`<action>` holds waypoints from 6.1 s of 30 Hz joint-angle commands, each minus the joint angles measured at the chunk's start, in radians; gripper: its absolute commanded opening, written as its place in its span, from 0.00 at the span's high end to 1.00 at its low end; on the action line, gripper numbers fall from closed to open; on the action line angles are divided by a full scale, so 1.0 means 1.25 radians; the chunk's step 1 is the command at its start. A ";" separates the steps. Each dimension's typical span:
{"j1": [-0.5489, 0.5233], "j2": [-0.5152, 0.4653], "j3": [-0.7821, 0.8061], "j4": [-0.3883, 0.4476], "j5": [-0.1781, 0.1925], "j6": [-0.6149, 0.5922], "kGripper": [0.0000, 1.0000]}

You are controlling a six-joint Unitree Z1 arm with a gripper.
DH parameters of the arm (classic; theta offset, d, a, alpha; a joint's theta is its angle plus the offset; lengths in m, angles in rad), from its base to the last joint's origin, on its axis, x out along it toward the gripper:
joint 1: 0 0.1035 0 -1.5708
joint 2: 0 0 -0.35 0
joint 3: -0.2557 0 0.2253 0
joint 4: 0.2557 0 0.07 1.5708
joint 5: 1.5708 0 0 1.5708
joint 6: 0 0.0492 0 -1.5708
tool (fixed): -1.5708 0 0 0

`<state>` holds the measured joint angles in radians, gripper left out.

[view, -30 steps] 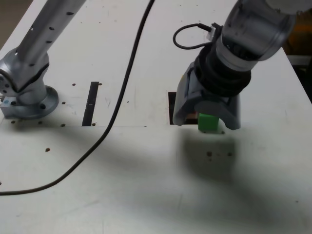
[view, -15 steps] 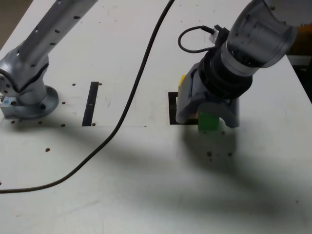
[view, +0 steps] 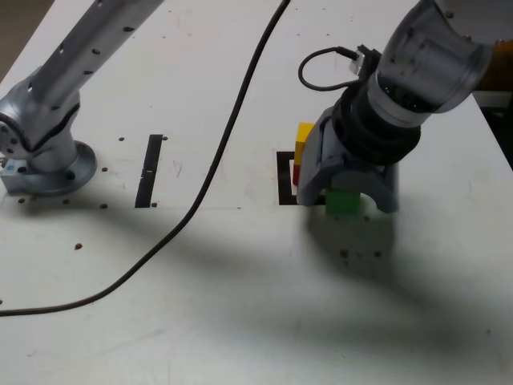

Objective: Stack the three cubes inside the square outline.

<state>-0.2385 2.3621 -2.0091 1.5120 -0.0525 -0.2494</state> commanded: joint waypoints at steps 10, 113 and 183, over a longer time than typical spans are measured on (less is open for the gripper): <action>0.003 0.009 0.006 -0.012 0.013 0.005 0.25; 0.040 -0.169 0.056 0.080 0.056 0.032 0.22; 0.134 -0.713 1.059 -0.451 -0.118 0.252 0.00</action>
<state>-0.0721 1.4721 -0.6827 0.9486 -0.2000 0.0649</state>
